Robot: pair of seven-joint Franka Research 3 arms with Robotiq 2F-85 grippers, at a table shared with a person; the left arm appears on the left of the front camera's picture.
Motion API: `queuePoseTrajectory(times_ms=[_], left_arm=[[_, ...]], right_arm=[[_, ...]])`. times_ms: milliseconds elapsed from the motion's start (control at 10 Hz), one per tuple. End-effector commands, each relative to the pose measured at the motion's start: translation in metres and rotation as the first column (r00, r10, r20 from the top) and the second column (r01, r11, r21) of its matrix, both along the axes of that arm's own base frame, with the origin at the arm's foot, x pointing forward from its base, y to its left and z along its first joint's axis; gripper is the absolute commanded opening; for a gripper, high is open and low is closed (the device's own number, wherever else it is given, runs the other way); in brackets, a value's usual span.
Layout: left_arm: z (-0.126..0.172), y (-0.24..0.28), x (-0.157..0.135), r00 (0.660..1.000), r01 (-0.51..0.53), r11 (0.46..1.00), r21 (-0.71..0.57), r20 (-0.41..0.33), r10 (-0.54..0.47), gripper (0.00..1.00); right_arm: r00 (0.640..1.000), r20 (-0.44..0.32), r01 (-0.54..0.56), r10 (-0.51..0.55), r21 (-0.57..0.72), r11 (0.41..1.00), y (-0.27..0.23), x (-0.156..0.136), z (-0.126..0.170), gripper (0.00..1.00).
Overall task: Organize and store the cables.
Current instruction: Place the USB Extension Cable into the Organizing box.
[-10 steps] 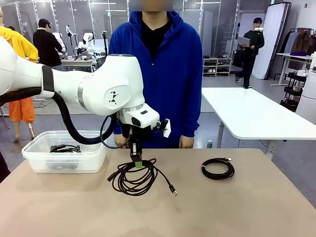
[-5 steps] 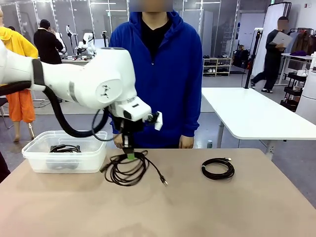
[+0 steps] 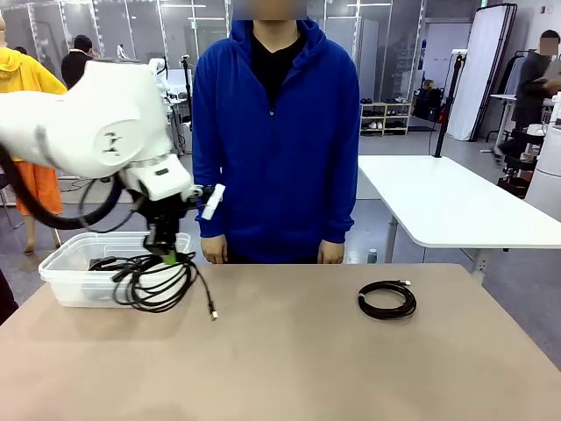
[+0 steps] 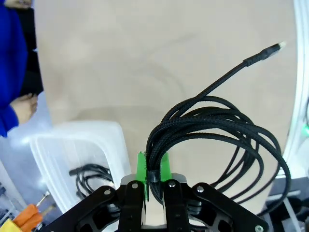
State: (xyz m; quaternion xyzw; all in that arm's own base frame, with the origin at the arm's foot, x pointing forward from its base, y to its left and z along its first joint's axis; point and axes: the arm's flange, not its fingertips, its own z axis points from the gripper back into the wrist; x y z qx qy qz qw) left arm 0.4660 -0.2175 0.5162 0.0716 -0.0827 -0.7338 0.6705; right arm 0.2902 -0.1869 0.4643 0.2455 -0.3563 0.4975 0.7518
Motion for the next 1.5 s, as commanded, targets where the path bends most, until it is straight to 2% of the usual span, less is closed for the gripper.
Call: queuePoseTrajectory(times_ms=[0, 200, 300, 500, 600, 1000, 1200, 1300, 1400], left_arm=[[-0.004, 0.048, -0.018, 0.997, -0.005, 1.0, -0.006, 0.072, 0.005, 0.12], [-0.007, 0.092, 0.001, 0.999, -0.019, 0.999, -0.041, 0.035, 0.021, 0.12], [-0.007, 0.108, 0.01, 0.999, -0.044, 0.999, -0.018, 0.012, 0.044, 0.12], [0.0, 0.122, 0.031, 0.998, -0.066, 0.998, -0.004, 0.005, 0.066, 0.12], [0.004, 0.123, 0.048, 0.99, -0.143, 0.99, 0.017, 0.011, 0.143, 0.12], [0.01, 0.139, 0.122, 0.977, -0.181, 0.983, -0.006, -0.111, 0.18, 0.12], [0.01, 0.137, 0.131, 0.973, -0.2, 0.98, -0.019, -0.118, 0.197, 0.12], [-0.003, 0.143, 0.117, 0.98, -0.183, 0.983, 0.009, -0.079, 0.183, 0.12], [-0.003, 0.143, 0.117, 0.98, -0.183, 0.983, 0.009, -0.079, 0.183, 0.12]], right_arm=[[1.0, 0.022, -0.01, 0.009, 0.009, 1.0, 0.0, 0.0, 0.0, 1.0], [1.0, 0.022, -0.01, 0.009, 0.009, 1.0, 0.0, 0.0, 0.0, 1.0], [1.0, 0.022, -0.01, 0.009, 0.009, 1.0, 0.0, 0.0, 0.0, 1.0], [1.0, 0.022, -0.01, 0.009, 0.009, 1.0, 0.0, 0.0, 0.0, 1.0], [1.0, 0.022, -0.01, 0.009, 0.009, 1.0, 0.0, 0.0, 0.0, 1.0], [1.0, 0.022, -0.01, 0.009, 0.009, 1.0, 0.0, 0.0, 0.0, 1.0], [1.0, 0.022, -0.01, 0.009, 0.009, 1.0, 0.0, 0.0, 0.0, 1.0], [1.0, 0.022, -0.01, 0.009, 0.009, 1.0, 0.0, 0.0, 0.0, 1.0], [1.0, 0.022, -0.01, 0.009, 0.009, 1.0, 0.0, 0.0, 0.0, 1.0]])
